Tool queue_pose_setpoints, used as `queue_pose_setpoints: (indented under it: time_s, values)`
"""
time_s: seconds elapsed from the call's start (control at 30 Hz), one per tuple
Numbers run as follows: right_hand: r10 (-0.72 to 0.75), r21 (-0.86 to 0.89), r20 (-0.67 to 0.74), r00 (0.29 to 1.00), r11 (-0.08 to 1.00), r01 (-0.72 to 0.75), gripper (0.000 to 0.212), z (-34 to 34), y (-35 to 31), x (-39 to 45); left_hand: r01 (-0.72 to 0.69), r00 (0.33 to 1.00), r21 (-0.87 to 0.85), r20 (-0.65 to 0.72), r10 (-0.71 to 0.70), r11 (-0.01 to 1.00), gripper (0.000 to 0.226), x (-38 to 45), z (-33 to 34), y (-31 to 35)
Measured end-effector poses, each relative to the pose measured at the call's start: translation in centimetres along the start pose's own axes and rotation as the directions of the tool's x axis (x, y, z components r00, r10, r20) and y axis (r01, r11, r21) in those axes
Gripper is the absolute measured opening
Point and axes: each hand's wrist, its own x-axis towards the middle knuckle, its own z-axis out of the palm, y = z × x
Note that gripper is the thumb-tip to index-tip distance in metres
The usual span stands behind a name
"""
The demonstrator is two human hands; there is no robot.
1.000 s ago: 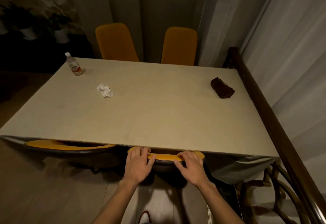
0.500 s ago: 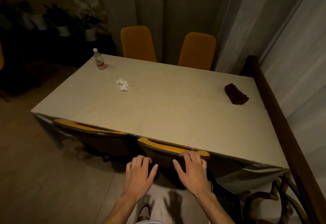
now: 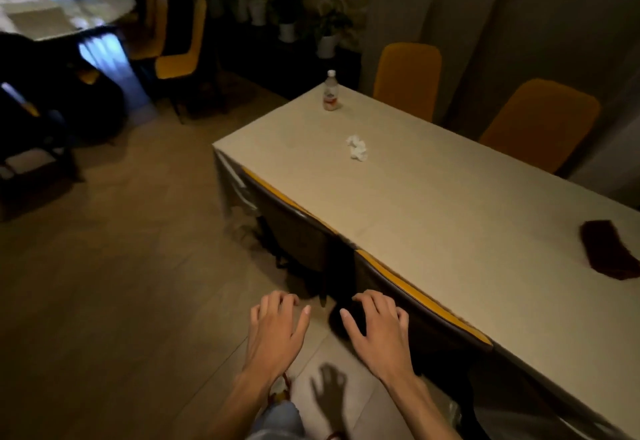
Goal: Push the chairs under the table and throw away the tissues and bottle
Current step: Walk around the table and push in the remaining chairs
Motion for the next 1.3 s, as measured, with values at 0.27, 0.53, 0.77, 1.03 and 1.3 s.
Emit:
queue_pose_setpoints:
  time_s: [0.27,0.53,0.77,1.03,1.3]
  values:
    - [-0.172,0.017,0.100,0.980,0.985,0.171,0.060,2.6,-6.4,3.6,0.203,0.978,-0.008,-0.052,-0.203,0.979,0.046,-0.4,-2.5,-5.7]
    - [-0.261,0.007,0.139,0.955,0.965,0.262,0.058,4.8,-11.7,8.8,0.260,0.960,-0.010,-0.105,-0.260,0.966,0.037,3.3,-4.0,-11.1]
    - [-0.325,0.046,0.136,0.936,0.946,0.321,0.050,7.5,-17.1,15.5,0.335,0.930,0.006,-0.160,-0.330,0.942,0.038,7.8,-6.3,-17.0]
    - [-0.378,0.061,0.106,0.920,0.926,0.373,0.049,9.4,-23.0,21.2,0.367,0.911,0.005,-0.205,-0.358,0.930,0.039,12.5,-8.8,-22.4]
    - [-0.430,0.123,0.143,0.891,0.901,0.415,0.047,11.8,-25.9,28.2,0.375,0.884,-0.051,-0.282,-0.374,0.925,0.034,18.4,-9.4,-25.3]
